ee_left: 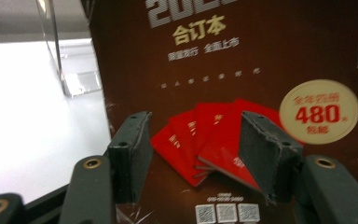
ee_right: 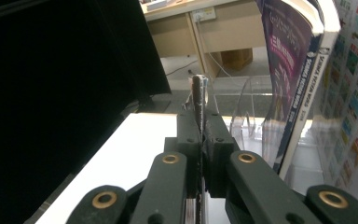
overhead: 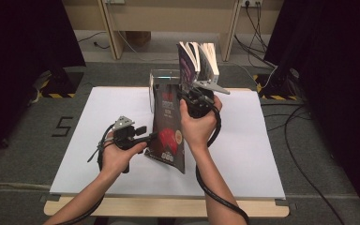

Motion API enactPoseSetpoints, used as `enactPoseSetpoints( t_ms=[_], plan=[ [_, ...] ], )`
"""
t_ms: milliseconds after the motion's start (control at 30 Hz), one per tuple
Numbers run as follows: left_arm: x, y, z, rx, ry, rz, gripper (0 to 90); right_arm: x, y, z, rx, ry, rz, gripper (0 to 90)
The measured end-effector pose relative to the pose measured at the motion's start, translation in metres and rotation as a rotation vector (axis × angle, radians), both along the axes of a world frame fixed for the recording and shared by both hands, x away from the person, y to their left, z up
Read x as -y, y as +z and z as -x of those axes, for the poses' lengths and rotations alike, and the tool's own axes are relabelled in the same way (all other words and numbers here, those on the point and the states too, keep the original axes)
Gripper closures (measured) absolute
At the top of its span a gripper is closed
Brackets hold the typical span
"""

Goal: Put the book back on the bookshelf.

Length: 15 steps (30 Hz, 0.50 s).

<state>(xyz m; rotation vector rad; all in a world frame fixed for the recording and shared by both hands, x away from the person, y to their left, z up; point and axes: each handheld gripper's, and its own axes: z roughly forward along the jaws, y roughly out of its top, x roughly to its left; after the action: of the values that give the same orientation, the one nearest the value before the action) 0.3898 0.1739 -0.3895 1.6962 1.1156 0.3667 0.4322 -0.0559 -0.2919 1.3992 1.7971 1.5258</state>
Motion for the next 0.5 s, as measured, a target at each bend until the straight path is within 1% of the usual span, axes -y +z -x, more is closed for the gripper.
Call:
enactPoseSetpoints(
  t_ms=[67, 133, 200, 267, 400, 433, 467, 500],
  plan=[
    [0.002, 0.003, -0.002, -0.008, -0.004, 0.021, 43.1, -0.002, 0.0, -0.001, 0.004, -0.002, -0.006, 87.6],
    [0.004, 0.007, -0.004, -0.007, -0.007, 0.026, 44.3, -0.005, 0.0, -0.002, 0.009, -0.003, -0.008, 87.5],
    [0.006, 0.011, -0.005, 0.001, -0.01, 0.031, 44.8, -0.007, 0.001, -0.003, 0.008, -0.007, -0.013, 87.5],
    [0.008, 0.014, -0.007, 0.012, -0.014, 0.026, 44.7, -0.009, 0.001, -0.005, 0.02, -0.011, -0.008, 87.5],
    [0.016, 0.022, -0.012, 0.036, -0.026, 0.018, 43.9, -0.013, 0.002, -0.008, 0.029, -0.015, -0.016, 87.5],
    [0.018, 0.024, -0.013, 0.041, -0.029, 0.019, 43.8, -0.015, 0.003, -0.008, 0.025, -0.013, -0.021, 87.5],
    [0.019, 0.026, -0.014, 0.047, -0.035, 0.023, 43.8, -0.016, 0.004, -0.009, 0.036, -0.013, -0.015, 87.5],
    [0.021, 0.029, -0.015, 0.049, -0.037, 0.03, 43.8, -0.017, 0.004, -0.01, 0.036, -0.012, -0.013, 87.5]
  ],
)
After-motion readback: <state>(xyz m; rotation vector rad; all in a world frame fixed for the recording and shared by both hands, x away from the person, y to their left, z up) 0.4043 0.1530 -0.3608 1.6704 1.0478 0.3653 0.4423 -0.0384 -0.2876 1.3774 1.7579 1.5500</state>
